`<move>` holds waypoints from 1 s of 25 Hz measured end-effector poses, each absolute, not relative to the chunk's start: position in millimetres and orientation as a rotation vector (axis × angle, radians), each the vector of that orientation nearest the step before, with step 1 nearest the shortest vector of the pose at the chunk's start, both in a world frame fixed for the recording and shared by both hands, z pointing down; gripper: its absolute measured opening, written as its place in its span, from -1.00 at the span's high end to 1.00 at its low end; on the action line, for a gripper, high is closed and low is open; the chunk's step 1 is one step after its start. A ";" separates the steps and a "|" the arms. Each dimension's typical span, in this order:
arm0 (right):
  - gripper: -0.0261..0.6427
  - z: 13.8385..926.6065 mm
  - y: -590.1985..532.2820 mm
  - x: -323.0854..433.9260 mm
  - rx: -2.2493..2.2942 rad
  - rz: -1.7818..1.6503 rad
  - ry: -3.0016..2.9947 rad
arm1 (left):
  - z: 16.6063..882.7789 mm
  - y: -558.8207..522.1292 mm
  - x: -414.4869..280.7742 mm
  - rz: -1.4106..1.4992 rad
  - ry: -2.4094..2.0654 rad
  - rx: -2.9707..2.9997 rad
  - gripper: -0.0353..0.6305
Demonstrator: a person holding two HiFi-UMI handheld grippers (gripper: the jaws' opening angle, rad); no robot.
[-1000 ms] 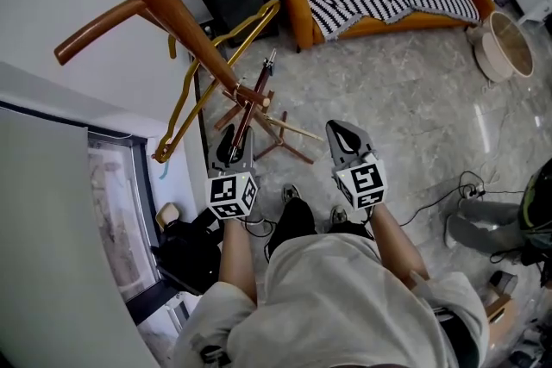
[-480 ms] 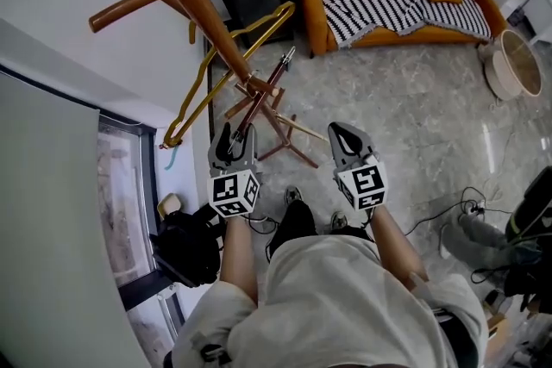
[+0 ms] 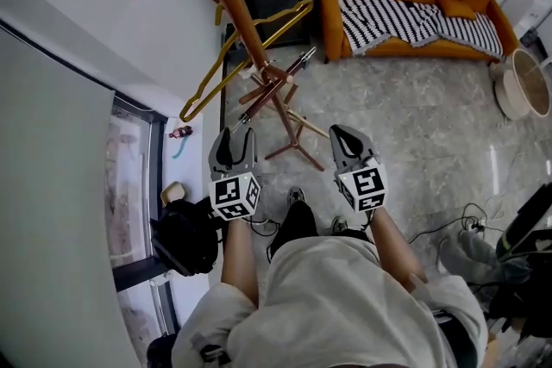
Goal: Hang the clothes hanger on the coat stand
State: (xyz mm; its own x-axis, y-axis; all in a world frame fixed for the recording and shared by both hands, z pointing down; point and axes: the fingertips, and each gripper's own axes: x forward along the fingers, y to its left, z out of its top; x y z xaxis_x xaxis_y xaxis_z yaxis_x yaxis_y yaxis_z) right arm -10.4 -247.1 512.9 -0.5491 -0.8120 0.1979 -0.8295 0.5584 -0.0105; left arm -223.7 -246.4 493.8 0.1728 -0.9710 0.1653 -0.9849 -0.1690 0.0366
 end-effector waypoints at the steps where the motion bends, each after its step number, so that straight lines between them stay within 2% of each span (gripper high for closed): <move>1: 0.91 511.7 -243.6 -12.5 1.380 0.149 -2.631 | 493.7 -239.6 -225.0 0.148 -1.942 2.284 0.24; 10: 0.91 499.2 -197.3 -26.2 1.304 0.092 -2.718 | 496.5 -164.4 -205.3 0.170 -2.027 2.210 0.26; 13: 0.91 490.5 -180.7 -23.1 1.293 0.060 -2.753 | 491.5 -137.3 -192.5 0.143 -2.103 2.178 0.67; 15: 0.91 483.9 -171.2 -22.5 1.282 0.039 -2.775 | 488.8 -124.9 -188.8 0.126 -2.143 2.150 0.84; 25: 0.91 455.0 -132.8 -7.7 1.232 -0.101 -2.806 | 465.8 -79.1 -165.9 0.103 -2.195 2.090 0.87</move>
